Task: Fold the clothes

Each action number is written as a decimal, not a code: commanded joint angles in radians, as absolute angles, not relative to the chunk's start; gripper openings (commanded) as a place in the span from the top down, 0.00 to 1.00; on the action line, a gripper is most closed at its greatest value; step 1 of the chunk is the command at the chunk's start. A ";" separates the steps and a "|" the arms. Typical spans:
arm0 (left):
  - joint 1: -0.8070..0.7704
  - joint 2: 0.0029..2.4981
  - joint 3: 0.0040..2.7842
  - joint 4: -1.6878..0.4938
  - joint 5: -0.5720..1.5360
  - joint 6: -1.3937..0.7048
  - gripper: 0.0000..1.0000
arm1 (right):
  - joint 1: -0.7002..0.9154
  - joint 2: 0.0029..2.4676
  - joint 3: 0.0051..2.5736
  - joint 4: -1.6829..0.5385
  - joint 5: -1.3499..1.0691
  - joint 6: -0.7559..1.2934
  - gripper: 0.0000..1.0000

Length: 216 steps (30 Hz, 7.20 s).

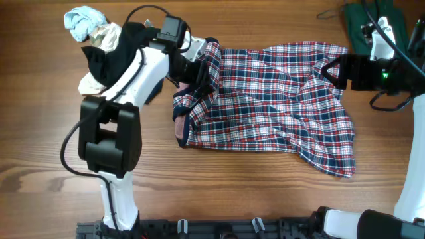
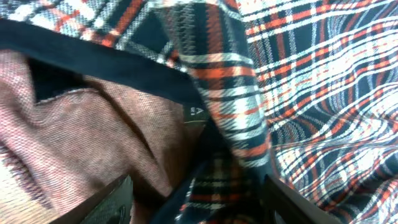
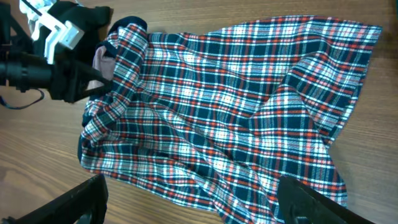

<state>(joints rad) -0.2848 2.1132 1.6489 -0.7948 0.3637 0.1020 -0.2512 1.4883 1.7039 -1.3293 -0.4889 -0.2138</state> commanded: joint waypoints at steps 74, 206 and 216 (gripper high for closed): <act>-0.046 1.466 1.607 -1.427 0.209 -0.150 0.21 | -0.248 0.967 1.671 -1.608 -0.120 0.289 0.00; -0.487 1.367 0.997 -1.178 -0.389 -1.286 0.96 | -0.329 0.942 0.854 -1.044 0.011 0.605 0.96; -0.487 1.506 0.997 -0.805 -0.504 -1.286 0.96 | -0.329 1.341 0.852 -0.775 -0.029 0.557 0.96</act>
